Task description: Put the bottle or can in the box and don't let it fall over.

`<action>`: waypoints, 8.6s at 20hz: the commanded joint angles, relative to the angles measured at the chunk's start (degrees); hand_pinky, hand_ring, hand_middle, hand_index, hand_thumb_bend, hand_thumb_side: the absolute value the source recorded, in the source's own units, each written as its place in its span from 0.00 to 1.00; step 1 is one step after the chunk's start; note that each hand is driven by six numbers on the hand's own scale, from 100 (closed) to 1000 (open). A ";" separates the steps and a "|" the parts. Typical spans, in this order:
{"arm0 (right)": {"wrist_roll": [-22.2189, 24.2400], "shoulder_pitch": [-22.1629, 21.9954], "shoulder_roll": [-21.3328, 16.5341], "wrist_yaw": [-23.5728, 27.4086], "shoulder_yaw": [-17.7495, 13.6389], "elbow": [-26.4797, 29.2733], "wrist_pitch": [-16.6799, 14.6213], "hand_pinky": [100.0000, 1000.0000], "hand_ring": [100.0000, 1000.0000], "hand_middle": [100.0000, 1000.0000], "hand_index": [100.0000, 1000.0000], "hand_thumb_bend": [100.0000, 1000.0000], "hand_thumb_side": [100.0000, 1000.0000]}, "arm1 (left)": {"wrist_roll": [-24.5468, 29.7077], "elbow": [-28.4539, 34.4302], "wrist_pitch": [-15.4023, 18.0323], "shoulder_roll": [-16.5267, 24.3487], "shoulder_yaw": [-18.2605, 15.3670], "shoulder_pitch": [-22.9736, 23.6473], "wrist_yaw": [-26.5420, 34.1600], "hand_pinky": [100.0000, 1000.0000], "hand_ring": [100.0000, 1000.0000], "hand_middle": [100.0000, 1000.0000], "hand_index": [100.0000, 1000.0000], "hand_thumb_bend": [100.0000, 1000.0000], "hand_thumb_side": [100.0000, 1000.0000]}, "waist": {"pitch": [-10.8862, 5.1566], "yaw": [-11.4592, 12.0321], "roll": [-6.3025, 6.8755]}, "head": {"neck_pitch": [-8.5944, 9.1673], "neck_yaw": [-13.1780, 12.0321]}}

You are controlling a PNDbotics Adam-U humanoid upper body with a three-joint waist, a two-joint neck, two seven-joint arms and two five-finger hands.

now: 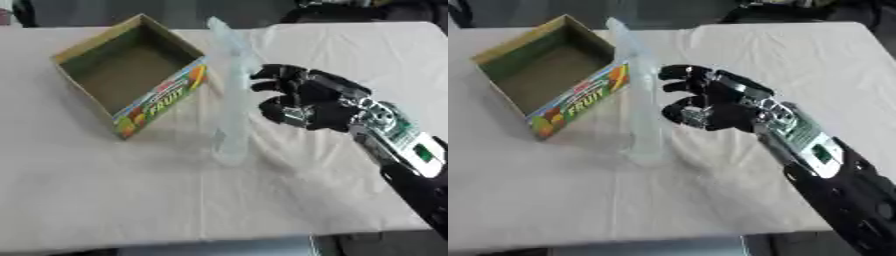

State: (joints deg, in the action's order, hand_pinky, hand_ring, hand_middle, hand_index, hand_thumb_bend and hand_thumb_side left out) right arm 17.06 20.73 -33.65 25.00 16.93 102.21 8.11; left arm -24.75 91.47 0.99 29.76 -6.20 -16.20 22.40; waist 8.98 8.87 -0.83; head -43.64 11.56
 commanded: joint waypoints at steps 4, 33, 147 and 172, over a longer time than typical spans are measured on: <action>-0.23 1.54 0.04 -0.37 0.06 -0.32 0.21 0.80 0.96 0.96 0.94 0.34 0.18 | 0.16 0.61 0.04 0.80 -0.34 -0.73 0.13 0.72 0.78 0.74 0.81 0.65 0.72 | -0.36 0.11 0.15 | 0.70 0.11; 2.94 3.60 3.16 0.45 1.62 -1.68 -0.71 0.80 0.98 0.98 0.94 0.34 0.20 | 0.25 0.63 0.05 0.58 -0.43 -0.65 0.32 0.73 0.78 0.74 0.81 0.65 0.73 | 0.39 0.30 0.31 | 1.19 0.26; 0.57 9.32 6.74 -7.85 3.81 -6.57 2.70 0.80 0.99 0.98 0.94 0.42 0.21 | 0.99 0.75 -0.04 -0.25 -0.42 -0.44 0.55 0.75 0.77 0.74 0.79 0.62 0.73 | 2.00 0.39 0.75 | 2.87 0.70; 0.40 10.16 8.25 -5.74 5.06 -6.99 2.79 0.76 0.93 0.91 0.89 0.44 0.14 | 1.20 0.71 -0.08 -0.36 -0.43 -0.66 0.68 0.75 0.77 0.73 0.78 0.62 0.73 | 2.35 0.52 0.80 | 3.27 1.10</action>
State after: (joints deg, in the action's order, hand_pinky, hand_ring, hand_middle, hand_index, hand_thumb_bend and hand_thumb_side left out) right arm 17.30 29.90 -25.08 18.60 22.03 94.86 10.99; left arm -23.67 91.47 0.90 28.28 -6.20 -16.17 22.91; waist 11.99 9.28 -0.28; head -41.09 12.39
